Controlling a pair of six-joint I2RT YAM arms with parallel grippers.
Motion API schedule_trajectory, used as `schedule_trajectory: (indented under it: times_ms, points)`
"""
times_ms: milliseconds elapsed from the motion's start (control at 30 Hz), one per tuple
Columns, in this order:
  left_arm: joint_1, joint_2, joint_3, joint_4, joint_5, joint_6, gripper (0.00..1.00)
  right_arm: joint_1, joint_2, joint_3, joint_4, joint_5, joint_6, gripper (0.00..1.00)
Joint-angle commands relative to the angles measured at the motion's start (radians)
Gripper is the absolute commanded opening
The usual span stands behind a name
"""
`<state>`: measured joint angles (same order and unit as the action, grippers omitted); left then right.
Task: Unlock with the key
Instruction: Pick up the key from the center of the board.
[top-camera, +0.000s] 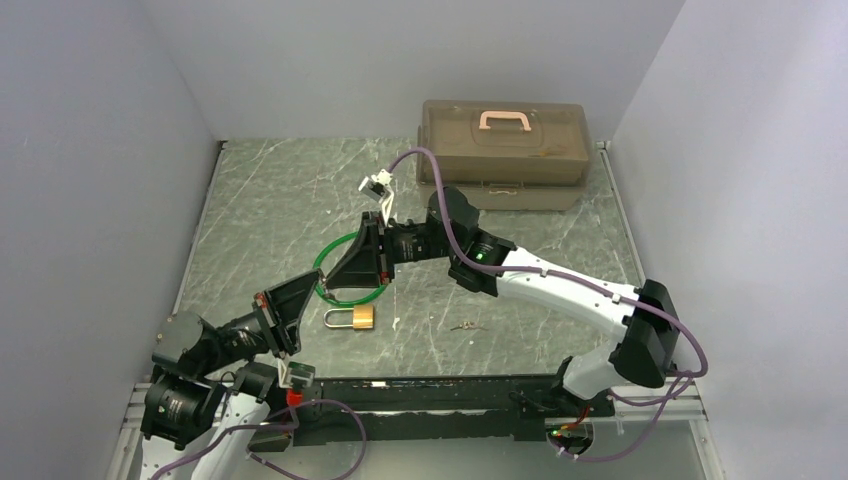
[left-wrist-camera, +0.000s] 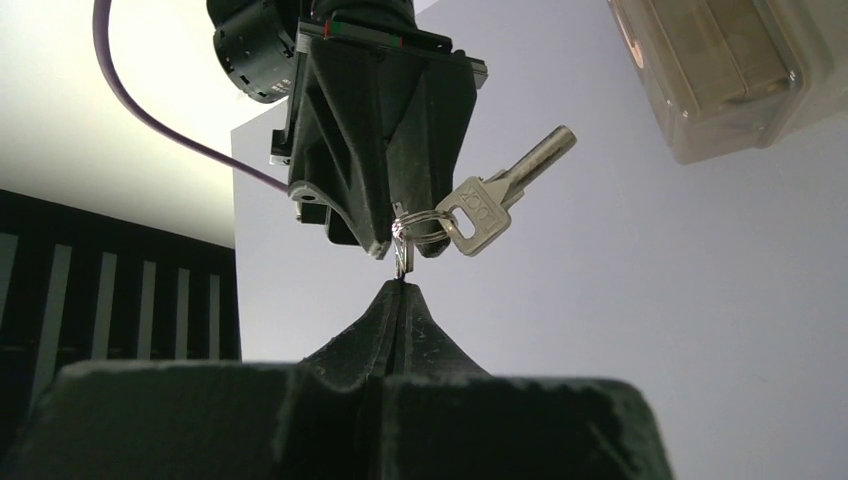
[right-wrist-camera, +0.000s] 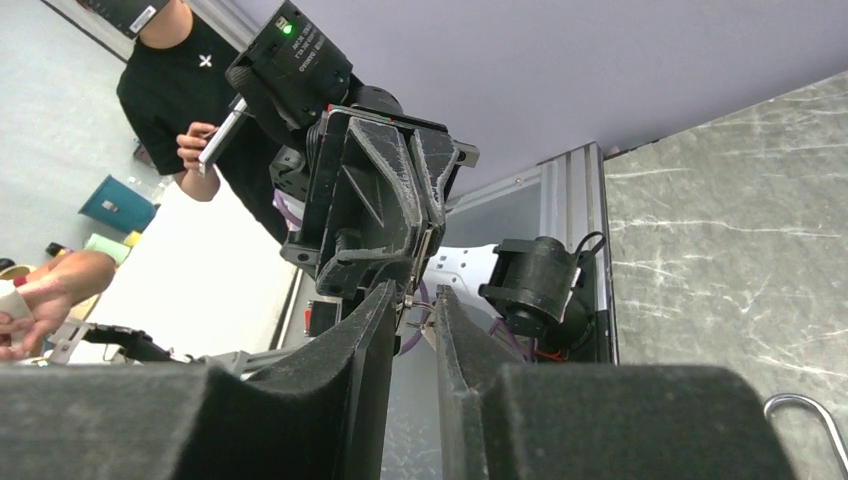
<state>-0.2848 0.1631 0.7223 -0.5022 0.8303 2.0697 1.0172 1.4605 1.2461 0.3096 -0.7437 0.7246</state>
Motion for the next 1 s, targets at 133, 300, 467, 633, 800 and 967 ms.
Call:
schedule_trajectory:
  times_ms: [133, 300, 467, 633, 800, 967]
  points:
    - [0.000, 0.013, -0.011, 0.058, -0.022, 0.285, 0.00, 0.007, 0.032, 0.015, 0.136, -0.033, 0.063, 0.02]
    - [-0.001, 0.013, -0.012, 0.055, -0.038, 0.285, 0.00, 0.007, 0.023, 0.003, 0.149, -0.019, 0.077, 0.00]
    - [-0.001, 0.026, 0.027, -0.024, -0.088, 0.237, 0.22, 0.002, -0.019, 0.018, 0.010, -0.007, -0.010, 0.00]
    - [0.000, 0.073, 0.112, -0.154, -0.154, 0.020, 0.99, -0.008, -0.064, 0.116, -0.353, 0.068, -0.248, 0.00]
    - [-0.001, 0.268, 0.359, -0.406, -0.190, -0.506, 0.99, -0.005, -0.050, 0.225, -0.692, 0.182, -0.486, 0.00]
    - [-0.001, 0.585, 0.690, -0.788, 0.001, -1.026, 0.99, 0.024, -0.048, 0.272, -0.839, 0.294, -0.622, 0.00]
